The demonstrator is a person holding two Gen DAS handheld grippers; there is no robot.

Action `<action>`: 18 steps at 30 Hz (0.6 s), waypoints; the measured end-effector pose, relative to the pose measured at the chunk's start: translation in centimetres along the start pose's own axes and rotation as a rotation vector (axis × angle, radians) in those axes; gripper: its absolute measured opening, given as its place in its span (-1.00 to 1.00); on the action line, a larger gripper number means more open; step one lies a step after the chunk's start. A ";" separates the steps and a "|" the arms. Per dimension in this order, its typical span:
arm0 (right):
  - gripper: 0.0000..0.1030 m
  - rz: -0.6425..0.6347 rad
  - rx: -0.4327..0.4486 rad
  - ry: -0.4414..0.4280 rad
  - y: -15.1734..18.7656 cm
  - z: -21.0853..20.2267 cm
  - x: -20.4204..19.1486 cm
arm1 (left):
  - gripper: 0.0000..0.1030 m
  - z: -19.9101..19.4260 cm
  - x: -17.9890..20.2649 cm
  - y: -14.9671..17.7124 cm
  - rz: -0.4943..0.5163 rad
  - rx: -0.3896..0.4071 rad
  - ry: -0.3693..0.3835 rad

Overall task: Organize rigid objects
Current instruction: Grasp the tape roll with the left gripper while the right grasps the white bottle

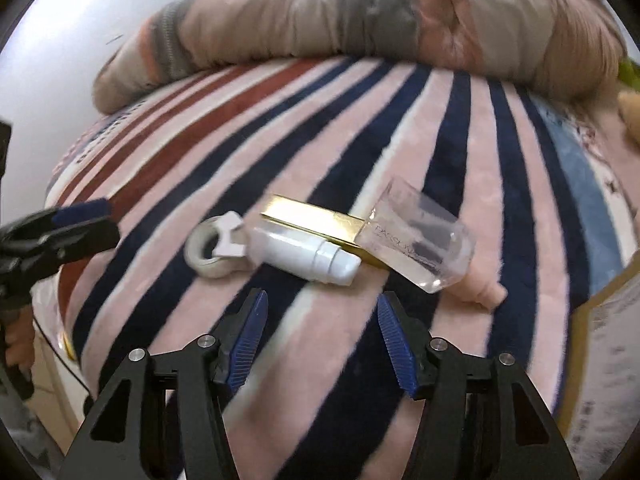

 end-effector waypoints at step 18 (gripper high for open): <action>-0.59 -0.107 -0.011 -0.045 0.7 -1.8 -0.8 | 0.44 4.3 3.9 -0.5 0.067 -0.063 0.098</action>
Point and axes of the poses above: each gripper's, at about its wrist camera, not at the fingertips, and z roughly the way its jaws point, x to its right, y to its underside, the point moved 7 cm from there along z, roughly the way its jaws point, and after that the axes turned 5 degrees about z, right-handed, at the moved point
